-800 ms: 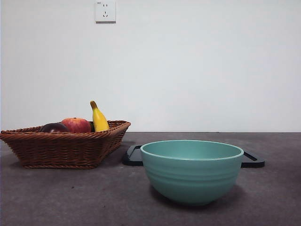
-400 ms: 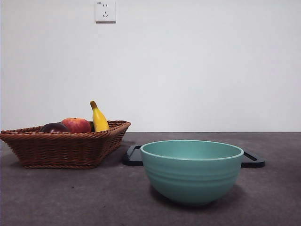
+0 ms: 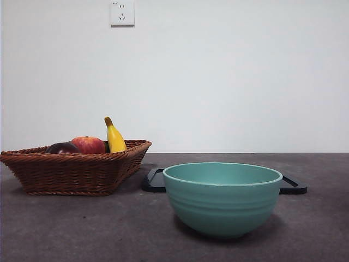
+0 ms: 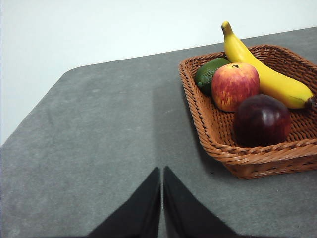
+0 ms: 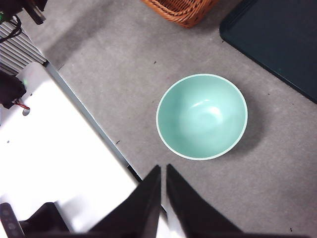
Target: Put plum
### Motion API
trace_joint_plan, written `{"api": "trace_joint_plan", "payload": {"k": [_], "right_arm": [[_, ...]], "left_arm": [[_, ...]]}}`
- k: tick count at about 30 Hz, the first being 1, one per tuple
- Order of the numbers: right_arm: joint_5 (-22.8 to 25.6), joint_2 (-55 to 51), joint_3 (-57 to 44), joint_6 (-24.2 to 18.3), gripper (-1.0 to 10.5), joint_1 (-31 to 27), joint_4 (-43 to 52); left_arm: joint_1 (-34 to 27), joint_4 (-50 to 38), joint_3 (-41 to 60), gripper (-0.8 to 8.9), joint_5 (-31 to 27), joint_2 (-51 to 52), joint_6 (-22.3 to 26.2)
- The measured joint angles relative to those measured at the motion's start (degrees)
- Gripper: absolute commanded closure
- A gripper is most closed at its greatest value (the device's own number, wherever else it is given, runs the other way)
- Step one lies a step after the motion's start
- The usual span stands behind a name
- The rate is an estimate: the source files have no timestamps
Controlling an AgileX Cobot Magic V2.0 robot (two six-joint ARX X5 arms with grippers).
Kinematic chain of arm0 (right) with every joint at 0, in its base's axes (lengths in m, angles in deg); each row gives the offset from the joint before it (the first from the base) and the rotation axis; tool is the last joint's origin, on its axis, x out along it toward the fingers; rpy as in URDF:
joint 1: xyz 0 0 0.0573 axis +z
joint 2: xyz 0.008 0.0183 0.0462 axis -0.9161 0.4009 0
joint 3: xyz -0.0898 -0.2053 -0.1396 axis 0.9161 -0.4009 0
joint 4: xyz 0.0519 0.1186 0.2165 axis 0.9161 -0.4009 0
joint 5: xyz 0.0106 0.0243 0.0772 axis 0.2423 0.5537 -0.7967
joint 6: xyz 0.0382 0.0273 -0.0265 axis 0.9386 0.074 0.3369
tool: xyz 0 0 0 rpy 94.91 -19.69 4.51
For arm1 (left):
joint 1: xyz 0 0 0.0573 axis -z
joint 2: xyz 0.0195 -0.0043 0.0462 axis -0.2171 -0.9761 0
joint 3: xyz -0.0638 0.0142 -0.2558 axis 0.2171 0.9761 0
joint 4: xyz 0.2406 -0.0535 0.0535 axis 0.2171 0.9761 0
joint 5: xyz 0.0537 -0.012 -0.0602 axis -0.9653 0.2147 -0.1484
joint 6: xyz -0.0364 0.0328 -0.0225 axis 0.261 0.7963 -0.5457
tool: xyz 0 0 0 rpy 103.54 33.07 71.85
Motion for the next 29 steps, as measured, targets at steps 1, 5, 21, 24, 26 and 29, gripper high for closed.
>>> {"api": "trace_joint_plan", "payload": {"k": [1, 5, 21, 24, 26, 29], "right_arm": [[0.0, 0.0, 0.0, 0.0, 9.4, 0.0, 0.0], [0.0, -0.6, 0.0, -0.3, 9.4, -0.5, 0.0], [1.5, -17.5, -4.7, -4.8, 9.4, -28.5, 24.3], [1.6, -21.2, -10.1, -4.9, 9.4, -33.1, 27.6], [1.7, -24.1, -15.0, -5.0, 9.4, -35.4, 30.5], [2.6, -28.4, -22.1, -5.2, 9.4, -37.2, 35.5]], "left_arm": [[0.0, 0.0, 0.0, 8.06, 0.0, 0.0, 0.0], [0.0, 0.0, 0.0, 8.06, 0.0, 0.0, 0.0], [0.0, 0.0, 0.0, 8.06, 0.0, 0.0, 0.0], [0.0, 0.0, 0.0, 8.06, 0.0, 0.0, 0.0], [0.0, 0.0, 0.0, 8.06, 0.0, 0.0, 0.0], [0.0, 0.0, 0.0, 8.06, 0.0, 0.0, 0.0]]}}
